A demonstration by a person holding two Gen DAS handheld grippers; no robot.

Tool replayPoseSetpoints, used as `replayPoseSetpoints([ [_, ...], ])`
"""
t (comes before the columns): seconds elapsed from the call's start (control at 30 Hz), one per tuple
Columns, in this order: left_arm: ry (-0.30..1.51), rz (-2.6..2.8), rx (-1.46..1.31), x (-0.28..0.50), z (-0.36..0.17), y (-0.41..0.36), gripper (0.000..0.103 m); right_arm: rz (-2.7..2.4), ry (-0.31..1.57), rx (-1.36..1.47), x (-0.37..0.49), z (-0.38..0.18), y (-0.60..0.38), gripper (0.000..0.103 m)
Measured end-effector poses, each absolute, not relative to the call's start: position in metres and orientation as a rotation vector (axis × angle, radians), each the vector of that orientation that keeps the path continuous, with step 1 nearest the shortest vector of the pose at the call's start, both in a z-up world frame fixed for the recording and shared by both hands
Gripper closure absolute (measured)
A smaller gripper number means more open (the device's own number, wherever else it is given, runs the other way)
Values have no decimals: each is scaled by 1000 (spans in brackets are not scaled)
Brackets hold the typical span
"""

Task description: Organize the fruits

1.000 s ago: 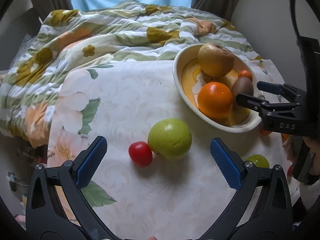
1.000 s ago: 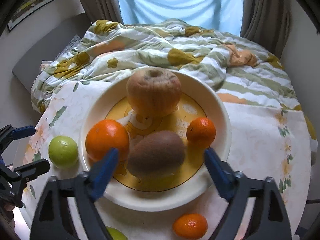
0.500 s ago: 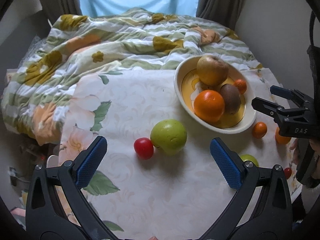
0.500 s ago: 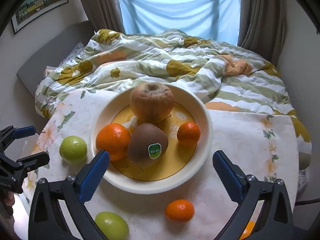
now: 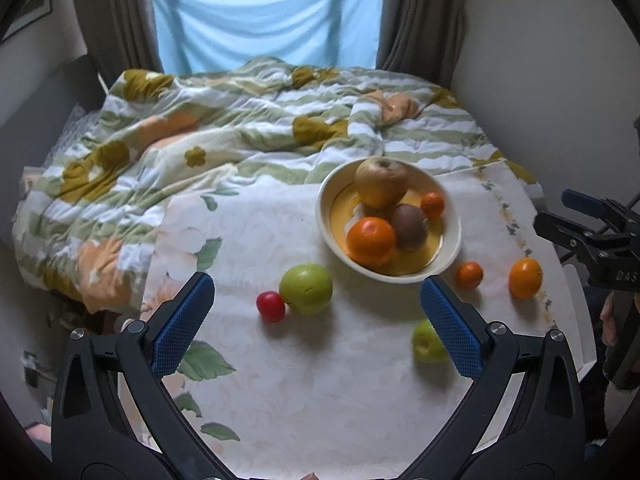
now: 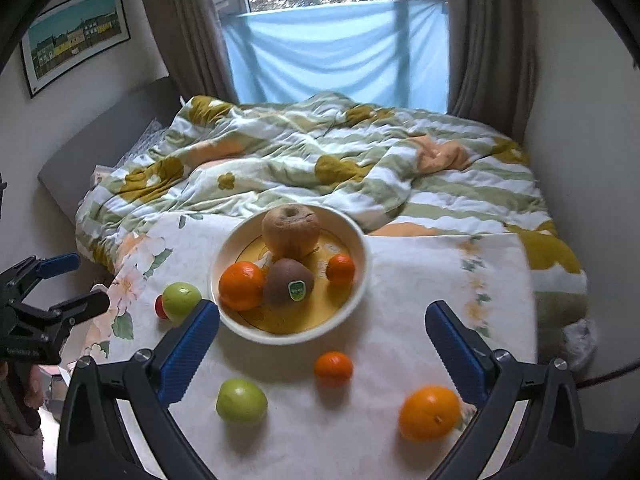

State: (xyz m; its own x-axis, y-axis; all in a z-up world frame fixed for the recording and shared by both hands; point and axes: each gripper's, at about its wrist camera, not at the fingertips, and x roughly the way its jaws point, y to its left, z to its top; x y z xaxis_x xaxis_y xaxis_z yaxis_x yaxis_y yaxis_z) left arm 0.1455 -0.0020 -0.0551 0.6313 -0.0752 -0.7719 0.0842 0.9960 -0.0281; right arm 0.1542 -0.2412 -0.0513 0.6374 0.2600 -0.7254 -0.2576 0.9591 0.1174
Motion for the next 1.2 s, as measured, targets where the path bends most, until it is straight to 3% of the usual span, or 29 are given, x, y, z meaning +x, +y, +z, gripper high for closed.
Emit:
replayPoseSetpoints([
  [0.5, 859, -263, 47, 112, -52, -24, 0, 6, 827, 102, 59, -43, -288, 0],
  [1.2, 863, -502, 236, 110, -144, -103, 0, -92, 842, 233, 10, -140, -315, 0],
])
